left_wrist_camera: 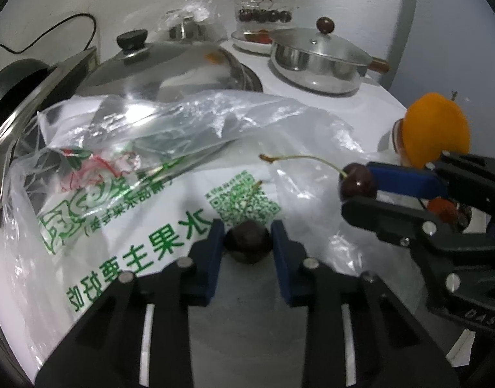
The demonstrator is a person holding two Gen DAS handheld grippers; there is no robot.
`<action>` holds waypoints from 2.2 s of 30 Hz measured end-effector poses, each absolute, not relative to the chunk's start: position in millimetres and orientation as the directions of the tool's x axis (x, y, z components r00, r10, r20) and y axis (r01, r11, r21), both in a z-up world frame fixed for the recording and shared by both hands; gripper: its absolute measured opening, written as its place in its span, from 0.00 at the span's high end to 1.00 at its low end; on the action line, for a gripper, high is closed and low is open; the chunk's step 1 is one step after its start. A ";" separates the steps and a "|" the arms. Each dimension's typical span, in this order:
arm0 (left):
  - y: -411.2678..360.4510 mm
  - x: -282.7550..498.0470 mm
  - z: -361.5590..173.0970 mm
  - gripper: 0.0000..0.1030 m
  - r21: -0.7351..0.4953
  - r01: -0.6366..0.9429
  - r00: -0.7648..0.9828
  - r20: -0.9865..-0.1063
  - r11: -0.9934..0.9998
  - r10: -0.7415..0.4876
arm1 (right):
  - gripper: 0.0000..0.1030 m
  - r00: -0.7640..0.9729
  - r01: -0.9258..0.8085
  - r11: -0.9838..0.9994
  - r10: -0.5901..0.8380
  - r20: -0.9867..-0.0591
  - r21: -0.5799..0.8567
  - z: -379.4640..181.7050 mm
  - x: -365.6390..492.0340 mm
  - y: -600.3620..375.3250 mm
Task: Organize fruits
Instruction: 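Grasp one cherry with the right tool while the left tool grasps the other cherry, then carry both cherries over the white plate with both tools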
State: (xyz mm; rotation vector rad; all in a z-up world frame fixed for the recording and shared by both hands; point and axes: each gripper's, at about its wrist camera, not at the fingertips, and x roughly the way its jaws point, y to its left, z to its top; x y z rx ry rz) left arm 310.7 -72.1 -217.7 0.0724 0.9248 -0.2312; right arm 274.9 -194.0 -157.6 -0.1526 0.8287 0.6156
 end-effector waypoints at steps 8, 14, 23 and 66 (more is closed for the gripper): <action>-66.6 297.4 -206.3 0.70 -0.039 0.232 0.603 -0.778 0.972 -0.176 | 0.70 0.532 -0.569 0.818 0.447 -0.719 0.088 -148.2 267.1 -193.0; -62.9 284.5 -195.7 0.70 -0.040 0.233 0.621 -0.762 0.972 -0.181 | 0.70 0.542 -0.574 0.815 0.447 -0.712 0.074 -141.0 257.0 -190.5; -59.8 267.2 -181.2 0.70 -0.044 0.236 0.646 -0.739 0.971 -0.191 | 0.70 0.562 -0.575 0.816 0.445 -0.698 0.058 -128.4 240.7 -188.4; -95.5 209.7 -138.4 0.70 0.001 0.269 0.711 -0.675 0.963 -0.197 | 0.70 0.639 -0.538 0.842 0.437 -0.633 0.038 -98.7 184.4 -232.8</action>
